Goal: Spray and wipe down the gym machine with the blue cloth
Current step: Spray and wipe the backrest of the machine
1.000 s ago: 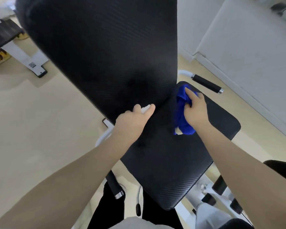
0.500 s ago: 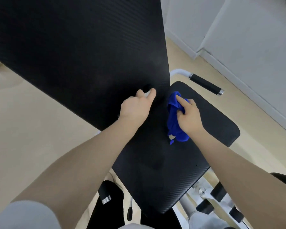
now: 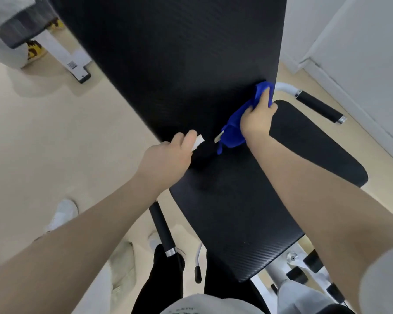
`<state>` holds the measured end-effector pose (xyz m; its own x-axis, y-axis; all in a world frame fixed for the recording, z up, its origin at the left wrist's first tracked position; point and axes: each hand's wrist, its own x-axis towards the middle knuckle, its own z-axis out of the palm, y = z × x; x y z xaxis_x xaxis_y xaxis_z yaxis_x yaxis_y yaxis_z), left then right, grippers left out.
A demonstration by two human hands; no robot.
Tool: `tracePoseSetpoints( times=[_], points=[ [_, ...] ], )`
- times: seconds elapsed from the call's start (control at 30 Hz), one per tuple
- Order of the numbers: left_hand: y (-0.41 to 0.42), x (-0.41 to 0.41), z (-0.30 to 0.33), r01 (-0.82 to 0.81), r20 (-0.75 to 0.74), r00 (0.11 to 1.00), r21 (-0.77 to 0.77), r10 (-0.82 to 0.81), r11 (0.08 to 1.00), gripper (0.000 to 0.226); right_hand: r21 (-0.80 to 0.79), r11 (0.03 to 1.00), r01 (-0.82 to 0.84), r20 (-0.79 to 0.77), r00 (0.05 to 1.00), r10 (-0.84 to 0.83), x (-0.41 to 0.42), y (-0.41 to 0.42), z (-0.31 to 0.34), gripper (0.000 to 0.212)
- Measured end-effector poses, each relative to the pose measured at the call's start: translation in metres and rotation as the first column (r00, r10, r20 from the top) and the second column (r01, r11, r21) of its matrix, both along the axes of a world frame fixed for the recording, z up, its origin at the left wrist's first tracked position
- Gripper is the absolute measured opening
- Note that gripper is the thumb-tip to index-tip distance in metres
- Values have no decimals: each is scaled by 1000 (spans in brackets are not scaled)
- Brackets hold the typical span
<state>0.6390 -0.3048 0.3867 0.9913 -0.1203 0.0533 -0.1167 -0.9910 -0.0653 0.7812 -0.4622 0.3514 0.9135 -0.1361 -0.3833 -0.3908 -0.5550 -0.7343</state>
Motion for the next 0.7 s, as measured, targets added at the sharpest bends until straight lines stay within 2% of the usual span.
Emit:
tracePoseSetpoints(
  times=[0.07, 0.13, 0.17, 0.23, 0.27, 0.33, 0.37, 0.43, 0.53, 0.57, 0.63, 0.7],
  points=[
    [14, -15, -3, -73, -41, 997, -181, 66, 981, 25, 5, 997, 73, -114, 991, -72, -4, 11, 0, 65],
    [22, -26, -2, -179, -74, 984, -312, 164, 933, 29, 67, 991, 113, -155, 983, -101, -9, 13, 3, 65],
    [26, -28, -1, -251, -113, 968, -350, 225, 903, 30, 106, 988, 110, -99, 990, -99, -9, 13, 7, 63],
    [31, -27, 1, -414, -231, 909, -389, 348, 823, 26, 151, 987, 52, 113, 991, -70, -3, 15, 22, 60],
    [33, -26, 2, -464, -244, 885, -402, 397, 789, 25, 172, 985, 21, 210, 976, -58, 3, 18, 29, 59],
    [32, -25, 2, -499, -244, 867, -435, 435, 749, 21, 214, 977, 15, 300, 950, -81, 15, 23, 34, 61],
    [32, -25, 0, -500, -241, 866, -462, 439, 732, 19, 191, 981, 37, 299, 950, -94, 18, 24, 30, 61],
    [31, -25, -4, -484, -219, 873, -503, 436, 716, 17, 91, 990, 104, 199, 972, -121, 18, 19, 16, 65],
    [31, -23, -11, -493, -221, 864, -552, 453, 672, 18, 33, 985, 169, -130, 978, -163, 15, 1, -9, 71],
    [31, -23, -13, -510, -233, 851, -579, 470, 636, 19, 3, 989, 151, -190, 971, -147, 14, -3, -11, 70],
    [30, -21, -17, -537, -251, 824, -634, 508, 557, 22, 40, 986, 162, -199, 968, -151, 21, -7, -9, 68],
    [28, -21, -20, -552, -257, 799, -672, 543, 494, 24, 150, 968, 201, -80, 978, -191, 28, -7, -3, 70]
  ],
)
